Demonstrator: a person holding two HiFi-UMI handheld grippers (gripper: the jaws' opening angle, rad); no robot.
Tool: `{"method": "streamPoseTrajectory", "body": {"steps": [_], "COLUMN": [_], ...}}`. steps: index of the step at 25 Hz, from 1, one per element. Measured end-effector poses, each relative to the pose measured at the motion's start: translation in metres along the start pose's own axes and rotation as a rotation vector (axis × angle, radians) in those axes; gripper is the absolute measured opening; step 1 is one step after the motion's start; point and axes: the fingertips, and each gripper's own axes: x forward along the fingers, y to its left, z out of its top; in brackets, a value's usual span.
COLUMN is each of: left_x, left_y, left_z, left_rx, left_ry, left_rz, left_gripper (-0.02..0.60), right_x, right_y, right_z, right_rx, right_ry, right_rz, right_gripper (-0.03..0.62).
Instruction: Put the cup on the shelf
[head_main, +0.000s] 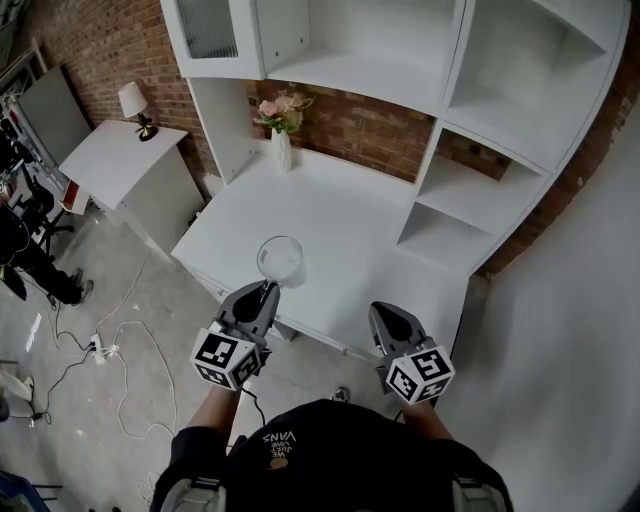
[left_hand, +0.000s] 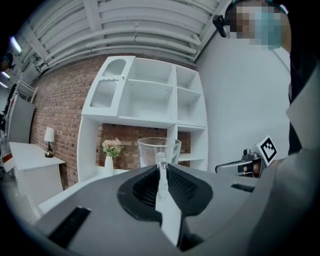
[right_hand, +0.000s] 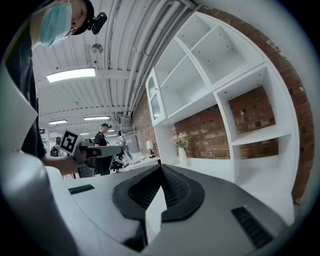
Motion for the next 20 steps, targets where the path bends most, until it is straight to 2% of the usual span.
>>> {"method": "streamPoseTrajectory", "body": {"steps": [5,8,11,14,20], "left_x": [0.037,0.056,0.071,0.088,0.125], "left_y": [0.008,0.013,0.018,0.027,0.051], "left_z": [0.02,0.036,0.049,0.064,0.104], "left_rx": [0.008,0.027,0.035,0.044,0.126], "left_ry": [-0.02,-0.029,-0.027,-0.023,-0.022], "left_rz": [-0.032,-0.048,-0.1,-0.168,-0.31], "left_gripper": [0.032,0.032,0.032,0.032,0.032], "right_x": [0.012,0.019,0.025,0.034,0.051], "right_y": [-0.023,-0.035,-0.041,-0.047,-0.056], "right_z": [0.003,0.002,0.0,0.001,0.016], "right_rx": [-0.011,-0.009,0.006,0.01,0.006], "right_ry": [0.017,0.026,0.03,0.028,-0.011], "right_rz": [0.052,0.056,0.049,0.024,-0.084], "right_gripper": [-0.005,-0.005,-0.005,-0.005,-0.005]}}
